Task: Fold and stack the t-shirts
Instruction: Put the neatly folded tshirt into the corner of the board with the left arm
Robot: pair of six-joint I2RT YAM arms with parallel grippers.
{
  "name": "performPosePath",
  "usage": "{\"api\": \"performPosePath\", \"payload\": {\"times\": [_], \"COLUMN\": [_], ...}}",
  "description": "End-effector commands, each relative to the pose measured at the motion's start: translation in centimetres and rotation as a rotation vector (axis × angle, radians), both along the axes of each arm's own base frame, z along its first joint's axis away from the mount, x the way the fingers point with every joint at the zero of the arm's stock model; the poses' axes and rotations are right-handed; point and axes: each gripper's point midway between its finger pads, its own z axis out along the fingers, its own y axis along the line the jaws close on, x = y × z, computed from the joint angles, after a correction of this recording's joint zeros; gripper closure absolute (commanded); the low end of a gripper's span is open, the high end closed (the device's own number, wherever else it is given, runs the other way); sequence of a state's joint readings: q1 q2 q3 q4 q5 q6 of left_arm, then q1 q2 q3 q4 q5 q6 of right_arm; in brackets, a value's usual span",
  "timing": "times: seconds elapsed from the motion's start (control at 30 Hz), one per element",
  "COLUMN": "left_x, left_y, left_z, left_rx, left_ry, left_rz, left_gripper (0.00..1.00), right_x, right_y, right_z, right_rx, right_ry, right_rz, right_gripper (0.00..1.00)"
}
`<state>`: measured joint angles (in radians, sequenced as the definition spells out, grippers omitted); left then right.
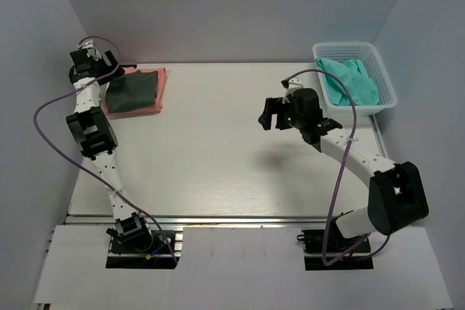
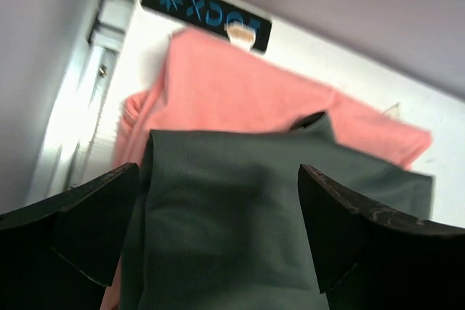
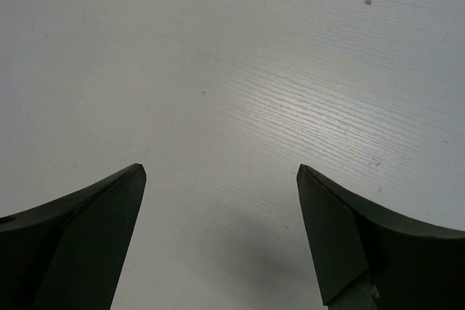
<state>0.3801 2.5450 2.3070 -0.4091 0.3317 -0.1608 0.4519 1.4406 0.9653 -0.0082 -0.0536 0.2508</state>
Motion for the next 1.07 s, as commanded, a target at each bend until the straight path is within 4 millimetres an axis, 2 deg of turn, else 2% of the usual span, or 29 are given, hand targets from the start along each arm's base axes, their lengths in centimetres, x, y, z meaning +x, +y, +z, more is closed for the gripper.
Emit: {"api": "performPosePath", "payload": {"times": [0.0,0.03,0.07,0.1,0.13,0.17,0.2,0.27,0.33,0.37,0.4,0.43,0.47,0.5,0.53,0.57,0.6,0.63,0.67,0.7,0.73,0.8,0.83,0.87,0.9,0.97,1.03], "left_x": [0.4,-0.2,-0.5,-1.1,-1.5,-2.0,-2.9,-4.0,-6.4,-7.0,-8.5,-10.5,-11.9,-13.9,-15.6,-19.1,-20.6,-22.2,-23.7,-25.0,-25.9,-27.1,-27.6,-27.6,-28.1,-27.7,-28.1], "left_y": [0.8,1.2,1.1,1.7,1.7,1.8,1.8,1.2,-0.3,-1.6,-3.4,-5.3,-7.3,-11.0,-13.3,-15.4,-18.6,-20.0,-21.2,-22.7,-25.7,-29.1,-31.8,-32.4,-32.7,-33.5,-33.8], "left_z": [12.3,12.8,13.1,12.6,13.2,13.3,14.8,15.2,16.4,17.4,14.7,18.6,19.5,16.4,16.9,18.2,18.7,19.0,17.3,18.4,16.9,15.6,13.8,12.7,10.5,9.7,9.3], "left_rx": [0.082,0.107,0.126,0.141,0.126,0.131,0.142,0.127,0.114,0.111,0.078,0.061,0.029,-0.019,-0.021,-0.046,-0.067,-0.084,-0.119,-0.13,-0.158,-0.189,-0.193,-0.173,-0.126,-0.062,-0.003], "left_ry": [-0.228,-0.218,-0.212,-0.189,-0.187,-0.175,-0.188,-0.182,-0.191,-0.216,-0.16,-0.23,-0.244,-0.193,-0.234,-0.332,-0.382,-0.416,-0.394,-0.427,-0.381,-0.346,-0.296,-0.265,-0.193,-0.141,-0.125], "left_rz": [0.076,0.146,0.176,0.217,0.236,0.251,0.267,0.263,0.236,0.209,0.187,0.162,0.124,0.065,0.017,0.019,-0.04,-0.064,-0.07,-0.123,-0.214,-0.324,-0.397,-0.391,-0.407,-0.398,-0.425], "left_gripper": [0.0,0.0,0.0,0.0,0.0,0.0,0.0,0.0,0.0,0.0,0.0,0.0,0.0,0.0,0.0,0.0,0.0,0.0,0.0,0.0,0.0,0.0,0.0,0.0,0.0,0.0,0.0], "right_x": [-0.6,-0.9,-1.5,-1.6,-2.2,-2.7,-2.9,-3.9,-4.5,-4.8,-5.0,-5.2,-5.2,-5.7,-5.8,-6.0,-6.2,-6.4,-6.8,-6.9,-7.1,-7.3,-7.5,-7.6,-7.7,-8.1,-8.1], "right_y": [1.1,1.0,1.4,1.6,1.7,1.7,2.0,1.8,1.5,1.2,0.9,0.8,0.5,0.0,-0.2,-0.5,-0.8,-0.9,-0.8,-1.1,-1.2,-1.2,-1.3,-1.3,-1.3,-1.3,-1.4], "right_z": [4.0,3.8,4.8,5.3,4.7,5.1,6.2,5.2,6.0,5.1,5.8,5.6,5.7,5.1,4.9,4.3,4.1,4.2,4.1,3.8,3.2,2.7,1.9,1.4,0.9,0.0,-1.0], "right_rx": [0.082,0.087,0.112,0.127,0.13,0.145,0.171,0.175,0.186,0.178,0.184,0.183,0.185,0.181,0.202,0.202,0.199,0.201,0.198,0.189,0.18,0.176,0.172,0.175,0.18,0.189,0.2], "right_ry": [-0.119,-0.117,-0.133,-0.149,-0.141,-0.146,-0.183,-0.175,-0.205,-0.189,-0.211,-0.207,-0.217,-0.217,-0.206,-0.193,-0.191,-0.191,-0.177,-0.173,-0.155,-0.141,-0.126,-0.106,-0.092,-0.064,-0.058], "right_rz": [0.071,0.075,0.104,0.117,0.131,0.142,0.158,0.172,0.176,0.17,0.157,0.153,0.144,0.124,0.102,0.088,0.077,0.076,0.084,0.081,0.078,0.079,0.076,0.07,0.063,0.056,0.045], "right_gripper": [0.1,0.1,0.1,0.1,0.1,0.1,0.1,0.1,0.1,0.1,0.1,0.1,0.1,0.1,0.1,0.1,0.1,0.1,0.1,0.1,0.1,0.1,0.1,0.1,0.1,0.1,0.1]}}
